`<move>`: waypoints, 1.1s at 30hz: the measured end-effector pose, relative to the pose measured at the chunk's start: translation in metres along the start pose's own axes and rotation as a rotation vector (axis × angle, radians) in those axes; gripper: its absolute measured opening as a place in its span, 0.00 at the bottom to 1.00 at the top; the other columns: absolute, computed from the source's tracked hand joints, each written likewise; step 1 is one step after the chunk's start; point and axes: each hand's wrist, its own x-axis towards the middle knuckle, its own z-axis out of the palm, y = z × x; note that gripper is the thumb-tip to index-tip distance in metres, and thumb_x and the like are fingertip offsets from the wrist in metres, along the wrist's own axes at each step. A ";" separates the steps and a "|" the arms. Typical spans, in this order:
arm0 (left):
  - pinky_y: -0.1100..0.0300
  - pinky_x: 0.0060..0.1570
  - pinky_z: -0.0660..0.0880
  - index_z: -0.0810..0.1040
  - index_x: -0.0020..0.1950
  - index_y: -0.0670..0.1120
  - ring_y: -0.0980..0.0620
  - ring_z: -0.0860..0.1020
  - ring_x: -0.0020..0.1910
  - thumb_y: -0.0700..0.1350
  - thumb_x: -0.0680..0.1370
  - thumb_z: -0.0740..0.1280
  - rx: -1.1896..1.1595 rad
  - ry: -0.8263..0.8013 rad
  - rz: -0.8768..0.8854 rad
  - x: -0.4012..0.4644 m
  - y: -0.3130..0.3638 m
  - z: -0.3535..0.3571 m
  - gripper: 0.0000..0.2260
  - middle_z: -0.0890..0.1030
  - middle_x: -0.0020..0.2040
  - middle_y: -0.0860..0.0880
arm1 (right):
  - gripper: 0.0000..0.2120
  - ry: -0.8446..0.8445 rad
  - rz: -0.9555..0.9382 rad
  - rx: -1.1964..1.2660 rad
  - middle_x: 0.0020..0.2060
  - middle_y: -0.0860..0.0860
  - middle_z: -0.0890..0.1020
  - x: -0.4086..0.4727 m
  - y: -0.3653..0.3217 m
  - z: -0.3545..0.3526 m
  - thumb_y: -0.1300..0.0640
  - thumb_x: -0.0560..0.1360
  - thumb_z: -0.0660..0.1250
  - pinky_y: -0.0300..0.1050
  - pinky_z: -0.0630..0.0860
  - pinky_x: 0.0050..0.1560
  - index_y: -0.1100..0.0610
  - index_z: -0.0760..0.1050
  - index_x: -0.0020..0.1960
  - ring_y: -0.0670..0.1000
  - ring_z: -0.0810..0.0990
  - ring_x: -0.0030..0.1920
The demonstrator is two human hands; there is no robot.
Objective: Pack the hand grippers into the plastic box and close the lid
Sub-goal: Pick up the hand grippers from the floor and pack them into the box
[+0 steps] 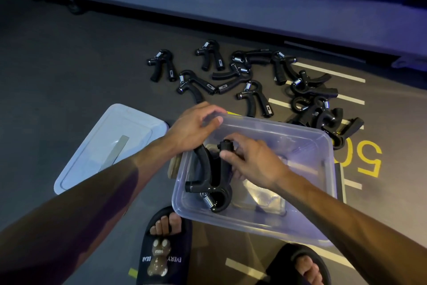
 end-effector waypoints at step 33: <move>0.58 0.56 0.75 0.80 0.62 0.55 0.58 0.78 0.57 0.55 0.84 0.61 0.004 -0.012 -0.016 0.001 0.001 -0.002 0.12 0.80 0.56 0.56 | 0.39 0.023 0.046 -0.220 0.50 0.50 0.84 -0.012 -0.006 -0.003 0.34 0.76 0.62 0.50 0.75 0.56 0.49 0.53 0.80 0.56 0.79 0.58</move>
